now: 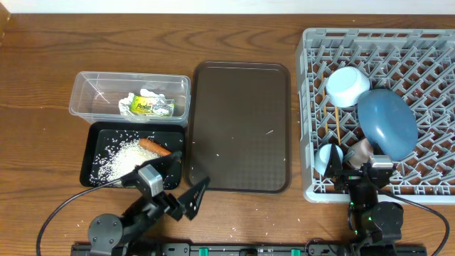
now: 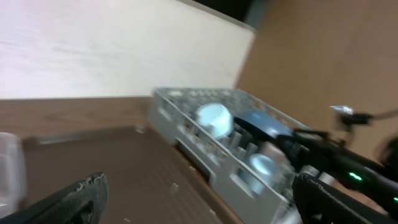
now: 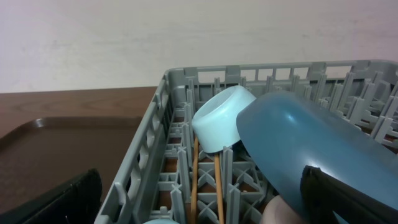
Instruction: Sort waste into correct bins and load items into the dishwasher rack
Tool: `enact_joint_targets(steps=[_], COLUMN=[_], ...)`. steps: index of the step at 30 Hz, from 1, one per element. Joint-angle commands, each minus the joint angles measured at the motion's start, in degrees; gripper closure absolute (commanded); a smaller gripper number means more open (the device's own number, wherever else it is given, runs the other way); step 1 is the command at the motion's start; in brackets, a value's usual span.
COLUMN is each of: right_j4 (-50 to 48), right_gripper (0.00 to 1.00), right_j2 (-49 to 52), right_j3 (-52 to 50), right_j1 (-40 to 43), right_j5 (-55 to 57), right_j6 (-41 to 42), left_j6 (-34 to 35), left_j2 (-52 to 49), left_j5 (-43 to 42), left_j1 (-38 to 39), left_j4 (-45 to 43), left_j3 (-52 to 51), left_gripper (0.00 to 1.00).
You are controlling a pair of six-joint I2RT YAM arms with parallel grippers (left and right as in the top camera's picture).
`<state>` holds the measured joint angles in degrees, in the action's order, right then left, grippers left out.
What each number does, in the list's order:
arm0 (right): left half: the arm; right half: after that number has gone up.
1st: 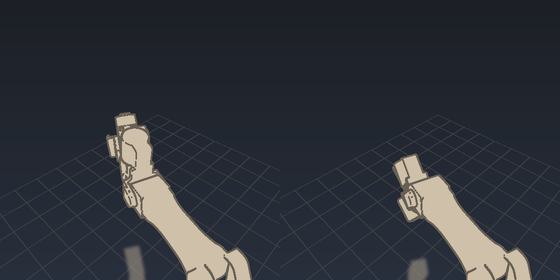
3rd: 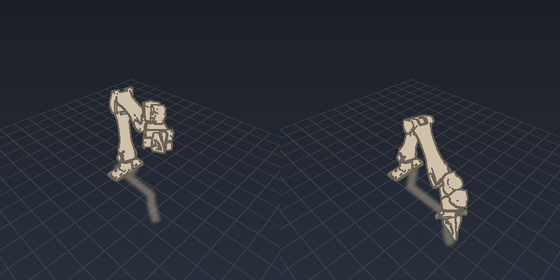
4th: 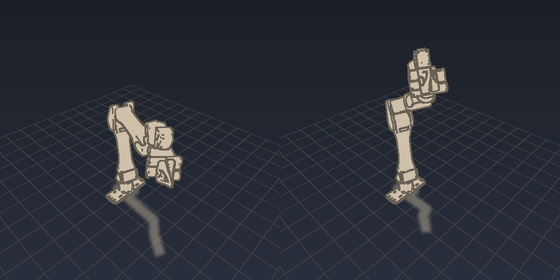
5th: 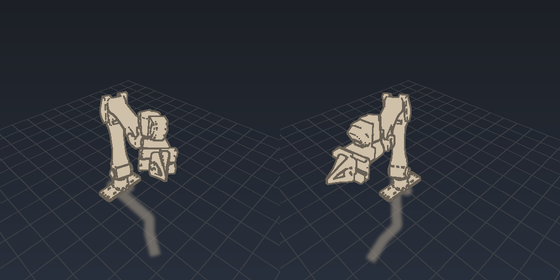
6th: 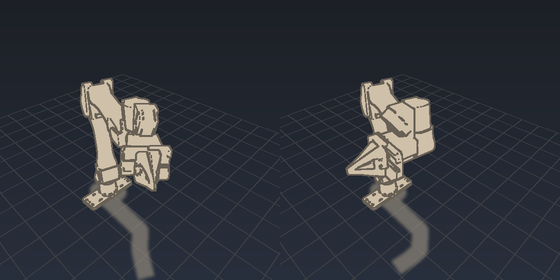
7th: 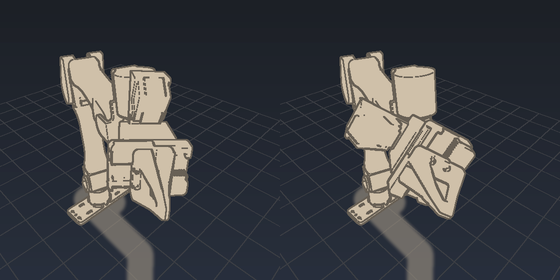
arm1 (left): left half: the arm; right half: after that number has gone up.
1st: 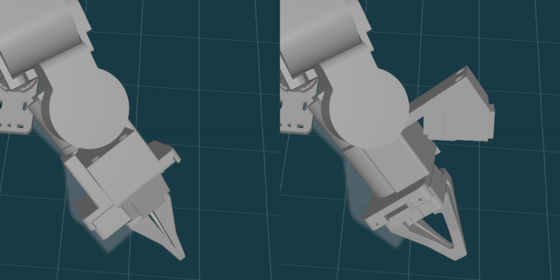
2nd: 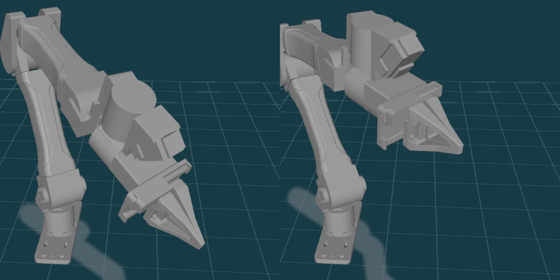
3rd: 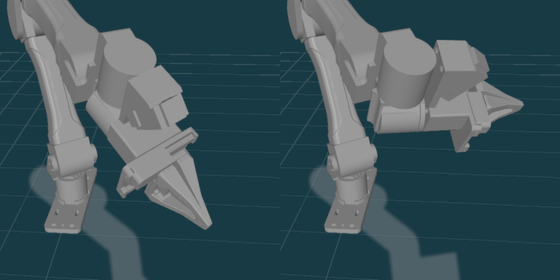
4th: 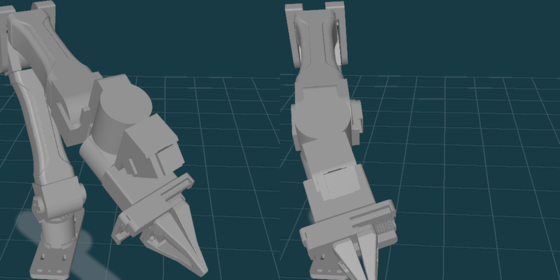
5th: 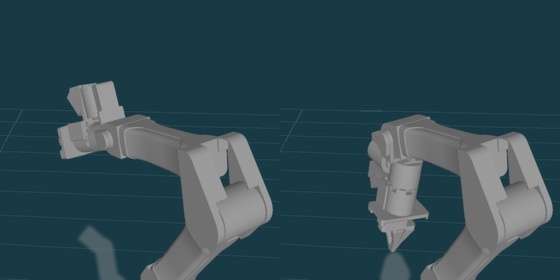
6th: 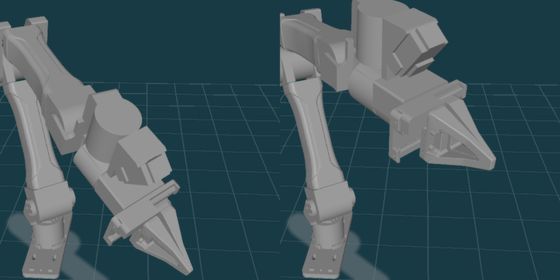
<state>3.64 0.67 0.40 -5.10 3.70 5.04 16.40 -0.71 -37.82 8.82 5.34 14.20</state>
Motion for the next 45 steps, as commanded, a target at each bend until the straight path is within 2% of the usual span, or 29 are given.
enact_joint_targets(steps=[1, 4, 8, 14, 24, 33, 41, 45], right_j4=[0.2, 0.2, 0.2, 0.2, 0.2, 0.2, 0.2, 0.2], right_gripper=[0.01, 0.01, 0.01, 0.01, 0.01, 0.01, 0.01, 0.01], right_j2=[-0.3, -0.3, -0.3, -0.3, -0.3, -0.3, -0.3, -0.3], right_j3=[-0.1, -0.1, -0.1, -0.1, -0.1, -0.1, -0.1, -0.1], right_j1=[0.3, 0.3, 0.3, 0.3, 0.3, 0.3, 0.3, 0.3], right_j5=[0.6, 0.6, 0.6, 0.6, 0.6, 0.6, 0.6, 0.6], right_j6=[0.7, 0.7, 0.7, 0.7, 0.7, 0.7, 0.7, 0.7], left_j6=[-0.7, -0.7, -0.7, -0.7, -0.8, -1.6, -1.6, -5.4], left_j2=[0.6, 0.6, 0.6, 0.6, 0.6, 0.6, 0.6, 0.6], left_j5=[10.5, 16.1, 22.4, 28.3, 30.1, 31.9, 38.8, 39.2], left_j1=[1.1, 2.0, 2.8, 2.8, 2.8, 2.8, 2.8, 2.8], left_j4=[-5.2, -13.2, -18.4, -18.4, -18.4, -14.7, -1.6, -1.2], left_j3=[-0.9, -2.0, -3.2, -8.0, -13.6, -14.0, -14.0, -14.0], left_gripper=[0.04, 0.03, 0.04, 0.04, 0.04, 0.03, 0.04, 0.04])
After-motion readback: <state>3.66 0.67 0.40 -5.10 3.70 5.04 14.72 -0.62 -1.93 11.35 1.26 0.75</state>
